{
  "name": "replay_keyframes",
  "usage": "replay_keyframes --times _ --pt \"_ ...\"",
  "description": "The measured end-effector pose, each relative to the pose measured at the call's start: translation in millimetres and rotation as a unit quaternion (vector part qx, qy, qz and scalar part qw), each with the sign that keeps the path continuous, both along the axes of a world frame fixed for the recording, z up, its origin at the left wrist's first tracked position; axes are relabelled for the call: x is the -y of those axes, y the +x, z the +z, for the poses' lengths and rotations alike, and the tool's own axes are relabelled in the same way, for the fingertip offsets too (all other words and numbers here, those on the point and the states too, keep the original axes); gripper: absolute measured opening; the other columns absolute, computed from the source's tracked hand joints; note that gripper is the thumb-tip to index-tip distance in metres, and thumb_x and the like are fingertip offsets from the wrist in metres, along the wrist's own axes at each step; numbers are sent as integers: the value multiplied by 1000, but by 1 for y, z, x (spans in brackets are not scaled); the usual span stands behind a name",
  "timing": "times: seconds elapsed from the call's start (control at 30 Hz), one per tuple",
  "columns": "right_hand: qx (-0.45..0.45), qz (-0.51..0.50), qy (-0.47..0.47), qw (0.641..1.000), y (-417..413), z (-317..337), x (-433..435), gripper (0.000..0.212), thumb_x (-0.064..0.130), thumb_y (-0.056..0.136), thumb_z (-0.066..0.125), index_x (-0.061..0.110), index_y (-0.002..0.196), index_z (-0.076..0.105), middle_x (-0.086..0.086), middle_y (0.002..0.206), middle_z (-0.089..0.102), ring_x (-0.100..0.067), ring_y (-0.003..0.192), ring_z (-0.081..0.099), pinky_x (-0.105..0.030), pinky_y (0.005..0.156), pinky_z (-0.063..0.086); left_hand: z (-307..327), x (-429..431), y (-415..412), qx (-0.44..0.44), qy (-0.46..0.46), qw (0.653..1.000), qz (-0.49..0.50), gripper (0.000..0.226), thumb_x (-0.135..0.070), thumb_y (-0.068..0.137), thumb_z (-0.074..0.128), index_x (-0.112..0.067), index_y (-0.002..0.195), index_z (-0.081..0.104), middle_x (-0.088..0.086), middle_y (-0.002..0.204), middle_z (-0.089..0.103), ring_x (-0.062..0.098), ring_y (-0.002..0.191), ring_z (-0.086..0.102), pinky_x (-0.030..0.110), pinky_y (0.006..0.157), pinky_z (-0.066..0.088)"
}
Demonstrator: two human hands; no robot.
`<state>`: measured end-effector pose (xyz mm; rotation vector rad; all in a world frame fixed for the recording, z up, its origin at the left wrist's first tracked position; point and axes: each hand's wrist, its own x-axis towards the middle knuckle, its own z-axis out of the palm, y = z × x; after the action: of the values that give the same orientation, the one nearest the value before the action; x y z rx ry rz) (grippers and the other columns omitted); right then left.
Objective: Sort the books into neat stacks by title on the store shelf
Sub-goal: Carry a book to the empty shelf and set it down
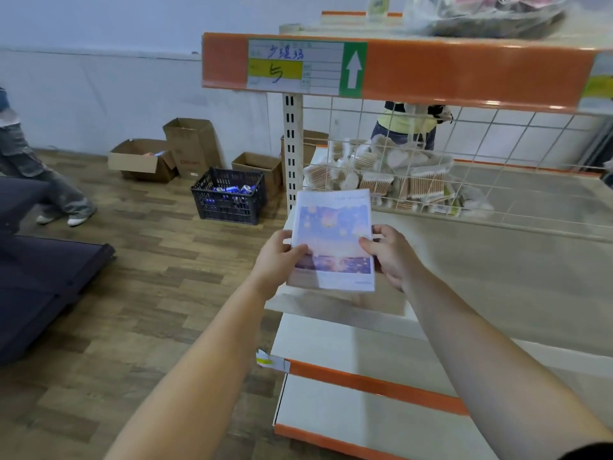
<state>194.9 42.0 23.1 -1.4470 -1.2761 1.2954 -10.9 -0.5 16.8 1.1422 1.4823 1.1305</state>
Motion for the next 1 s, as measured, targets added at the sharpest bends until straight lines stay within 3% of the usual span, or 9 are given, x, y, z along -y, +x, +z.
replay_keyframes --times 0.07,0.13,0.23,0.33,0.4,0.53,0.73,0.83,1.0 --pt "24 37 30 999 -10 3 6 16 17 92 63 15 106 55 -18 109 65 -29 86 65 -44 79 54 4 13 -7 45 21 998 37 27 -8 92 55 -8 118 48 5 86 70 20 69 70 42 65 55" --pt "28 75 31 996 -24 4 12 17 26 94 60 22 108 52 -15 110 66 -28 90 67 -45 82 54 7 29 -18 53 47 995 67 28 -6 93 53 -6 121 48 4 86 69 18 69 70 37 64 54" --pt "6 154 -5 988 -57 9 28 26 34 97 54 25 120 44 -6 107 68 -18 80 68 -32 66 54 15 63 -42 68 78 988 116 25 -8 95 52 -9 120 50 2 87 69 14 70 69 25 60 50" --pt "-25 213 -33 976 -96 9 47 18 27 100 51 18 115 52 -3 96 67 -13 68 66 -23 53 49 20 102 -72 58 91 979 175 26 -12 94 54 -14 120 50 2 93 69 14 74 68 28 65 51" --pt "-42 248 -42 967 -127 7 61 14 23 100 49 12 103 59 -5 88 68 -14 63 66 -21 51 48 18 131 -95 39 88 969 227 26 -13 93 56 -15 119 52 5 99 69 15 78 67 30 69 51" --pt "-60 324 -38 943 -199 2 97 12 17 100 49 15 91 56 -1 79 67 -7 54 65 -19 47 47 12 194 -144 27 63 943 325 26 -12 90 59 -14 115 52 7 102 68 19 83 68 33 68 54" --pt "-88 437 2 895 -313 -20 158 16 8 99 48 15 85 53 -5 82 64 -9 62 62 -29 66 51 -16 297 -232 -112 -28 896 429 19 -32 85 61 -24 101 56 -1 103 66 17 90 64 39 75 56" --pt "-62 472 11 879 -369 -33 184 18 10 100 49 16 83 51 -2 79 62 -7 60 61 -25 61 50 -30 348 -277 -227 -93 850 466 29 -35 90 57 -18 114 57 -3 101 62 17 91 58 30 80 47" --pt "-34 501 17 864 -466 -53 227 18 13 100 49 17 83 50 -1 81 61 -7 63 58 -18 53 47 -47 427 -356 -325 -177 789 490 33 -34 90 54 -14 116 59 6 117 63 25 105 58 39 91 46"
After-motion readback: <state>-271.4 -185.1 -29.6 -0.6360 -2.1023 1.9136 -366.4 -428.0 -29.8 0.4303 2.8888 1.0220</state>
